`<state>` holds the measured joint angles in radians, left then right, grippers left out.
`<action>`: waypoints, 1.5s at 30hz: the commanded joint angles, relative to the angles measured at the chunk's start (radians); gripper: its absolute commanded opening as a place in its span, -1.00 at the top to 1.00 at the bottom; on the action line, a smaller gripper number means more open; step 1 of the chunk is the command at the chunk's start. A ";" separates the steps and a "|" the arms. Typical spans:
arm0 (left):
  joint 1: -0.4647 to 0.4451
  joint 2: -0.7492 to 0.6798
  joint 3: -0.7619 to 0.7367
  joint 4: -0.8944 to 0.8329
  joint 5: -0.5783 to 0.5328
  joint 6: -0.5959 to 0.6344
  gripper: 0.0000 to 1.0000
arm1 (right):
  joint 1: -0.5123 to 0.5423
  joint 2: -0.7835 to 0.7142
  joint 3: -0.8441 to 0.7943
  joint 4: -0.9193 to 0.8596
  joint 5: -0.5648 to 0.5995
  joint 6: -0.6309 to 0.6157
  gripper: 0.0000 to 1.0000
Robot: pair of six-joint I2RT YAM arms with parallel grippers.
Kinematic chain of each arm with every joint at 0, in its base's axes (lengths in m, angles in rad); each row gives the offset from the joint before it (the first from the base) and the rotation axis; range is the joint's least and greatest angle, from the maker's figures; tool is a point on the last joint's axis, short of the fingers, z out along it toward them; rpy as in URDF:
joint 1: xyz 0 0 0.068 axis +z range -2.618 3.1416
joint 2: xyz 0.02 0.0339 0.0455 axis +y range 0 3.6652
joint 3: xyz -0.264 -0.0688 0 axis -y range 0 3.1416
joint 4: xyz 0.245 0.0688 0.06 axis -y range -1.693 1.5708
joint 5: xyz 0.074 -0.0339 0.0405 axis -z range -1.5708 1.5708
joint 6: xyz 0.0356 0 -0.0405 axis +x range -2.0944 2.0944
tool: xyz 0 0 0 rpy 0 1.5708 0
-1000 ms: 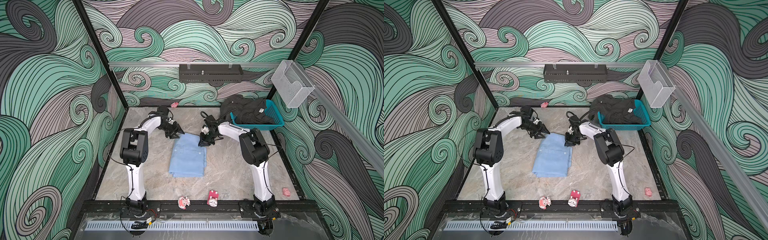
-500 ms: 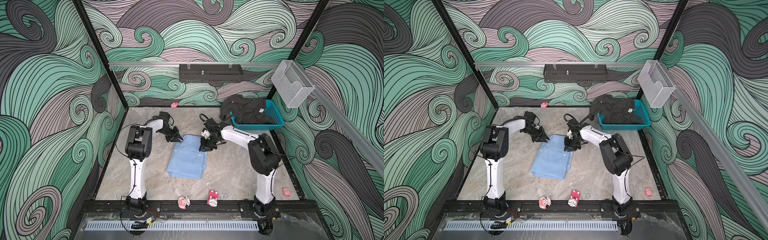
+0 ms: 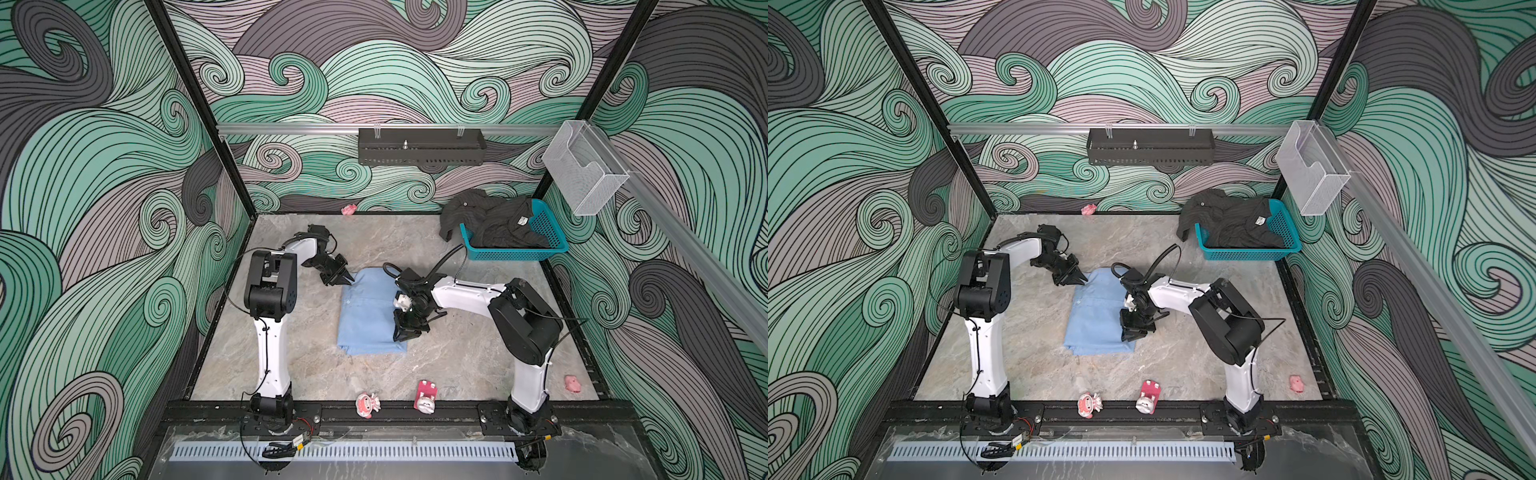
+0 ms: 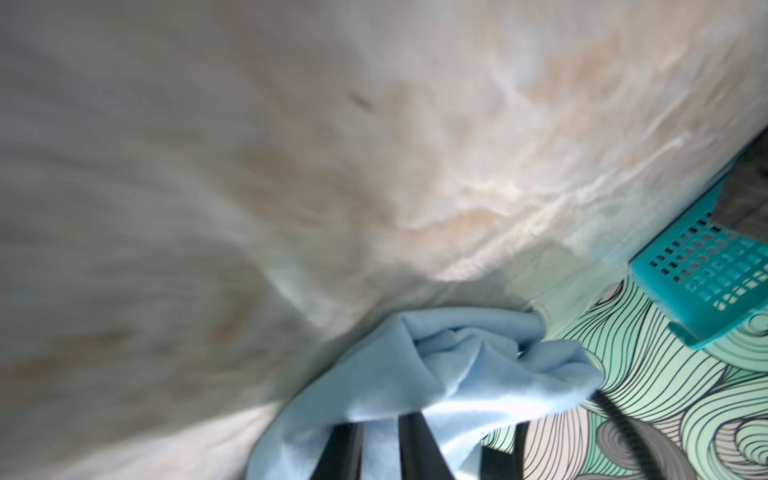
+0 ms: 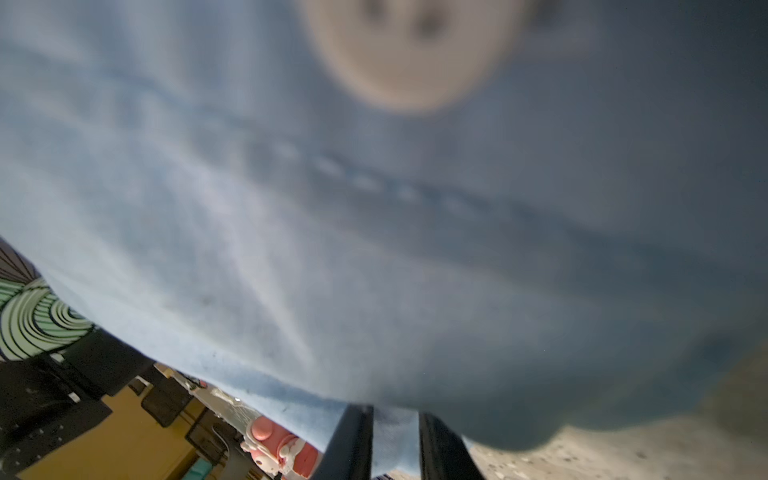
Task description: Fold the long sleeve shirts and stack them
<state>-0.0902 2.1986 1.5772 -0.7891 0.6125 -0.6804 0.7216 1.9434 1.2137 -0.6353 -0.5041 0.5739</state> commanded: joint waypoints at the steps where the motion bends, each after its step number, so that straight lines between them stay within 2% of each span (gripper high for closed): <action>1: 0.055 0.000 -0.042 -0.039 -0.149 -0.023 0.62 | -0.064 0.098 0.097 -0.052 0.042 -0.061 0.57; 6: 0.116 -0.009 -0.028 -0.041 -0.171 -0.036 0.62 | -0.103 0.265 0.378 -0.145 0.036 -0.127 0.59; 9: 0.154 -0.015 -0.002 -0.066 -0.184 -0.030 0.54 | -0.112 0.351 0.537 -0.203 0.021 -0.154 0.59; 14: 0.198 -0.102 0.002 -0.101 -0.185 -0.003 0.19 | -0.119 0.416 0.763 -0.295 0.003 -0.198 0.58; 18: 0.210 -0.267 -0.035 -0.146 -0.213 0.029 -0.03 | -0.117 0.326 0.795 -0.325 0.015 -0.228 0.56; 21: 0.208 -0.427 -0.081 -0.161 -0.223 0.063 -0.10 | -0.113 0.162 0.716 -0.321 0.073 -0.254 0.56; 23: 0.187 -0.538 -0.118 -0.147 -0.225 0.106 -0.12 | -0.094 -0.015 0.569 -0.257 0.165 -0.280 0.54; 24: 0.167 -0.580 -0.131 -0.147 -0.235 0.133 -0.12 | -0.086 -0.097 0.472 -0.174 0.214 -0.279 0.48; 25: 0.136 -0.624 -0.147 -0.145 -0.252 0.162 -0.12 | -0.084 -0.200 0.338 -0.059 0.255 -0.264 0.34; 26: 0.097 -0.663 -0.168 -0.140 -0.266 0.189 -0.12 | -0.095 -0.285 0.201 0.071 0.265 -0.247 0.28; 27: 0.061 -0.694 -0.189 -0.132 -0.286 0.212 -0.12 | -0.110 -0.341 0.091 0.183 0.258 -0.227 0.30; 28: 0.006 -0.724 -0.212 -0.118 -0.321 0.244 -0.12 | -0.138 -0.399 -0.003 0.280 0.247 -0.172 0.40; 29: -0.056 -0.750 -0.241 -0.103 -0.370 0.280 -0.12 | -0.176 -0.444 -0.097 0.365 0.193 -0.120 0.47; 31: -0.162 -0.769 -0.286 -0.090 -0.451 0.328 -0.13 | -0.264 -0.500 -0.227 0.521 0.002 -0.031 0.52; 32: -0.213 -0.769 -0.297 -0.096 -0.487 0.356 -0.13 | -0.299 -0.517 -0.273 0.565 -0.046 0.013 0.50; 34: -0.309 -0.762 -0.306 -0.114 -0.579 0.411 -0.20 | -0.321 -0.547 -0.298 0.525 -0.058 -0.007 0.16; 35: -0.355 -0.754 -0.308 -0.125 -0.625 0.436 -0.31 | -0.316 -0.573 -0.310 0.479 -0.031 -0.037 0.00; 37: -0.424 -0.734 -0.312 -0.129 -0.686 0.476 -0.42 | -0.308 -0.642 -0.351 0.443 0.025 -0.060 -0.13; 40: -0.486 -0.681 -0.324 -0.107 -0.717 0.514 -0.60 | -0.306 -0.759 -0.425 0.424 0.076 -0.087 -0.09; 42: -0.515 -0.628 -0.318 -0.096 -0.719 0.532 -0.89 | -0.307 -0.811 -0.454 0.400 0.088 -0.101 -0.07; 43: -0.533 -0.598 -0.311 -0.090 -0.729 0.541 -0.97 | -0.307 -0.832 -0.465 0.387 0.087 -0.106 -0.07; 45: -0.556 -0.534 -0.281 -0.095 -0.752 0.560 -0.97 | -0.308 -0.860 -0.478 0.357 0.088 -0.119 -0.06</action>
<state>-0.6201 1.5921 1.2594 -0.8780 -0.0597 -0.1844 0.4149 1.1019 0.7589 -0.2474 -0.4438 0.4877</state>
